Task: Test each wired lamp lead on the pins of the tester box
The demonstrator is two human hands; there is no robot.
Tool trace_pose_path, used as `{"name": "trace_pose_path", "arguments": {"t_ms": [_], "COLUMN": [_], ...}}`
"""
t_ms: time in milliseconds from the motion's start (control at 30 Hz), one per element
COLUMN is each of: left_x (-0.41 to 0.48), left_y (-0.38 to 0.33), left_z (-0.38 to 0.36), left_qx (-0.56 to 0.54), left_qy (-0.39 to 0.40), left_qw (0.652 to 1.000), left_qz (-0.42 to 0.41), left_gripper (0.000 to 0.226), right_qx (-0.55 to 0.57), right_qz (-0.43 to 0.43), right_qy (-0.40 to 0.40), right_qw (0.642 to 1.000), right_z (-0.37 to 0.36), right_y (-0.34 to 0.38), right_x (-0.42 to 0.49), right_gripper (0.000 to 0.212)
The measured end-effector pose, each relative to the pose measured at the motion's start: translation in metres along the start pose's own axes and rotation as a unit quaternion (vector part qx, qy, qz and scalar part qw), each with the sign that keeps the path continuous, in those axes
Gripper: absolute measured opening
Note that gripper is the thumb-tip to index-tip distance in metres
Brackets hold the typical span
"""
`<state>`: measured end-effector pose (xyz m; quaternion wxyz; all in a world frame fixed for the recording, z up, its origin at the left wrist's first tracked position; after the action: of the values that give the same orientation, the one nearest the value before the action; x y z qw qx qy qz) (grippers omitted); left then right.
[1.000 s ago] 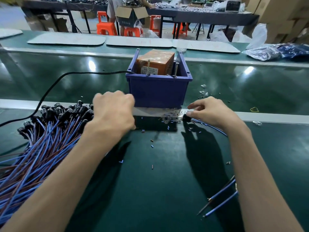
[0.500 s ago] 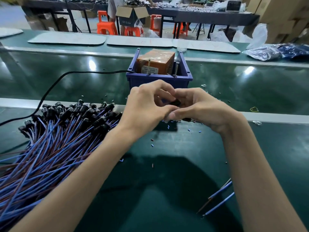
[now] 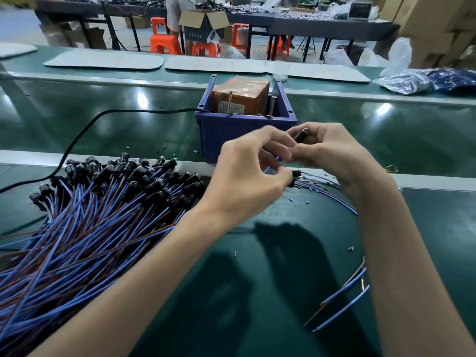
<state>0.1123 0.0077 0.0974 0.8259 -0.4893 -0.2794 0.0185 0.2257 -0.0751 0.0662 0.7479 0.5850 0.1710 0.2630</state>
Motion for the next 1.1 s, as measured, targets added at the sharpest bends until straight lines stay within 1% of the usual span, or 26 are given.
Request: {"name": "trace_pose_path", "arguments": {"t_ms": [167, 300, 333, 467, 533, 600, 700, 767, 833, 933, 1000, 1033, 1067, 1100], "left_x": [-0.007, -0.017, -0.020, -0.028, -0.028, -0.027, -0.027, -0.026, -0.026, -0.028, -0.029, -0.027, -0.025, -0.023], "left_y": [0.010, 0.029, 0.034, 0.055, 0.065, 0.072, 0.082, 0.089, 0.096, 0.103, 0.104, 0.105, 0.105, 0.105], "left_z": [-0.023, -0.051, -0.057, -0.070, -0.071, -0.068, -0.059, -0.053, -0.050, -0.053, -0.053, -0.051, -0.046, -0.041], "left_qx": [-0.006, 0.008, 0.009, -0.017, -0.031, -0.043, -0.089, -0.122, -0.143, -0.177, -0.217, -0.234, -0.246, -0.260], "left_qy": [0.057, 0.161, 0.176, 0.208, 0.210, 0.192, 0.134, 0.094, 0.065, 0.046, 0.024, 0.004, -0.022, -0.055], "left_qw": [0.998, 0.986, 0.982, 0.971, 0.967, 0.966, 0.963, 0.957, 0.950, 0.940, 0.933, 0.930, 0.928, 0.923], "left_qz": [0.011, 0.050, 0.061, 0.117, 0.143, 0.167, 0.217, 0.247, 0.271, 0.289, 0.287, 0.285, 0.280, 0.278], "left_gripper": [0.028, 0.030, 0.029, 0.029, 0.028, 0.026, 0.027, 0.031, 0.046, 0.086, 0.099, 0.099, 0.091, 0.075], "right_qx": [-0.020, -0.020, -0.023, -0.024, -0.025, -0.016, -0.014, -0.008, 0.004, 0.032, 0.043, 0.034, 0.014, -0.013], "right_qz": [-0.010, -0.024, -0.026, -0.030, -0.031, -0.037, -0.055, -0.069, -0.084, -0.104, -0.116, -0.123, -0.132, -0.141], "right_qy": [-0.019, -0.031, -0.033, -0.044, -0.050, -0.057, -0.062, -0.071, -0.092, -0.116, -0.119, -0.119, -0.118, -0.118], "right_qw": [1.000, 0.999, 0.999, 0.998, 0.998, 0.998, 0.996, 0.995, 0.992, 0.987, 0.985, 0.985, 0.984, 0.983], "right_z": [0.008, 0.013, 0.014, 0.017, 0.019, 0.022, 0.025, 0.029, 0.036, 0.044, 0.048, 0.050, 0.052, 0.055], "right_y": [-0.004, -0.008, -0.009, -0.008, -0.007, -0.008, -0.013, -0.017, -0.021, -0.025, -0.029, -0.031, -0.034, -0.038], "right_x": [0.000, -0.001, -0.001, -0.002, -0.002, -0.002, -0.004, -0.004, -0.004, -0.004, -0.004, -0.004, -0.005, -0.005], "right_gripper": [0.016, 0.017, 0.016, 0.013, 0.012, 0.012, 0.010, 0.009, 0.008, 0.007, 0.006, 0.006, 0.006, 0.006]}}
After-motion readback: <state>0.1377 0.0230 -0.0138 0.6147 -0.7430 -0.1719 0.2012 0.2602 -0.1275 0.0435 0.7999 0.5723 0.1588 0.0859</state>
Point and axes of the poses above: each hand's wrist, its own x-axis towards the middle knuckle, its own z-axis out of the back of the hand, y = z × x, the point moved 10 cm from there along x, towards the middle knuckle, and after that the axes turned 2 degrees about -x, right-handed, at the moved point
